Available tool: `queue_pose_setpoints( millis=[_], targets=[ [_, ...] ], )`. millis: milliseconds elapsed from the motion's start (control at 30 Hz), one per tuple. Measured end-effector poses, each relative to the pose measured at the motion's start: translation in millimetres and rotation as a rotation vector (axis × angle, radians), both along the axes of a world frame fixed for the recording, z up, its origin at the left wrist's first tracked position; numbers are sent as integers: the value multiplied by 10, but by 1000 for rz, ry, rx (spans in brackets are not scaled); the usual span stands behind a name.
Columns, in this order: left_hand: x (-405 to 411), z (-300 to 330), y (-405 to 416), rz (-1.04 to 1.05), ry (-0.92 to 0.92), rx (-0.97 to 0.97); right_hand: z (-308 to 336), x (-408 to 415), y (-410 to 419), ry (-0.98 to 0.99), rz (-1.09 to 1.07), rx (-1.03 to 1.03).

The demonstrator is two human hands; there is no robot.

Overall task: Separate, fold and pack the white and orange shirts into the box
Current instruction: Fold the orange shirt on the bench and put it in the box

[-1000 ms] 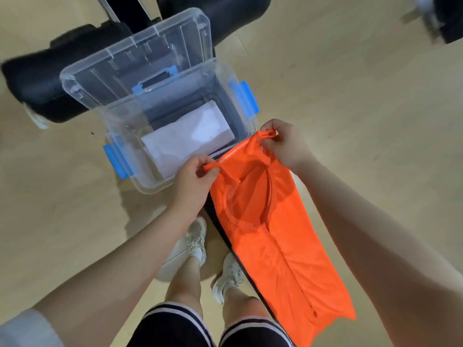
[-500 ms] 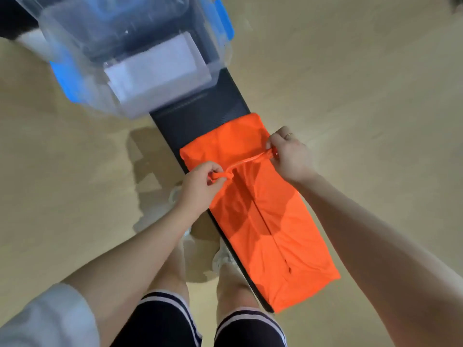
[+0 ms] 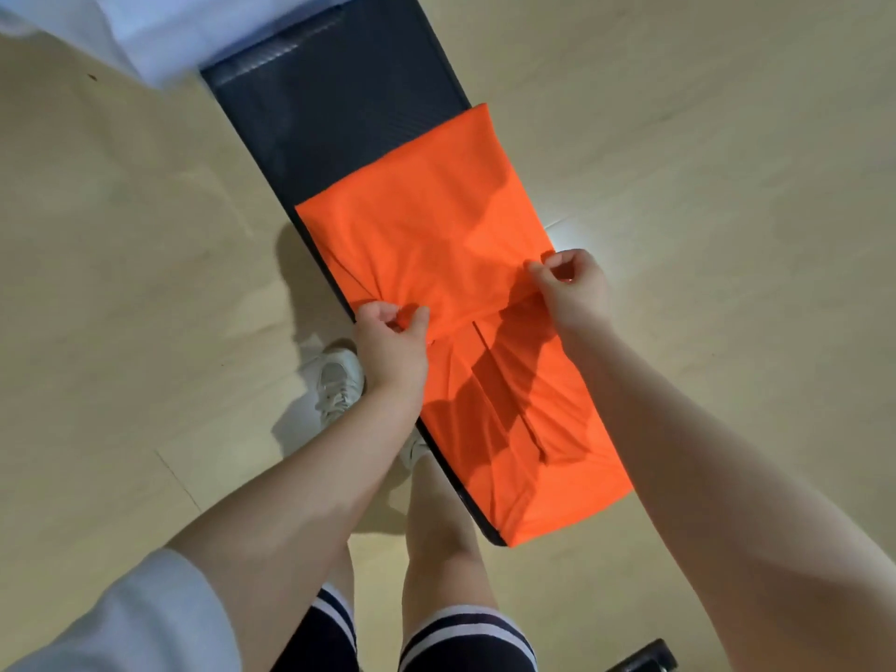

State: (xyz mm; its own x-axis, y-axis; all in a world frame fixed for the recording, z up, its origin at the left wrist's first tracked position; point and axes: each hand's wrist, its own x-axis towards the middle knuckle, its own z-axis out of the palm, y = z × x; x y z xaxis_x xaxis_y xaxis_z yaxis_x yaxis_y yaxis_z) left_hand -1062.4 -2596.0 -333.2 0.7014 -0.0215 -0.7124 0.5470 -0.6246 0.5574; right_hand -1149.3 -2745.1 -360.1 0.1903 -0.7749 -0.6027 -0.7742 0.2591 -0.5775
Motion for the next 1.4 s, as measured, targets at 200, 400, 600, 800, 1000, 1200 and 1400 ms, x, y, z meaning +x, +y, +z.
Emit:
queue_pose_setpoints(
  millis=[200,400,600,800,1000,1200,1400],
  targets=[
    [32,69,50,261,145,-83,94,-37,-115,-49,38,27],
    [-264,-25,488,-121,224,-29,93,-302,22,159,95,-16],
    [-324,56,627,-684,-138,67,209,-437,634,97,848,-537],
    [-392,21,811,-1301,-70,321,190,-792,1112,373,1034,-281],
    [-496,141,1025,-1114,54,133,359,-1256,1213,327,848,-255],
    [-937,298,1215,-990,191,42,524,-1675,1284,335,389,-59],
    [-1558,236,1262,-859,209,27,578,-2054,1125,326,322,-18]
  ],
)
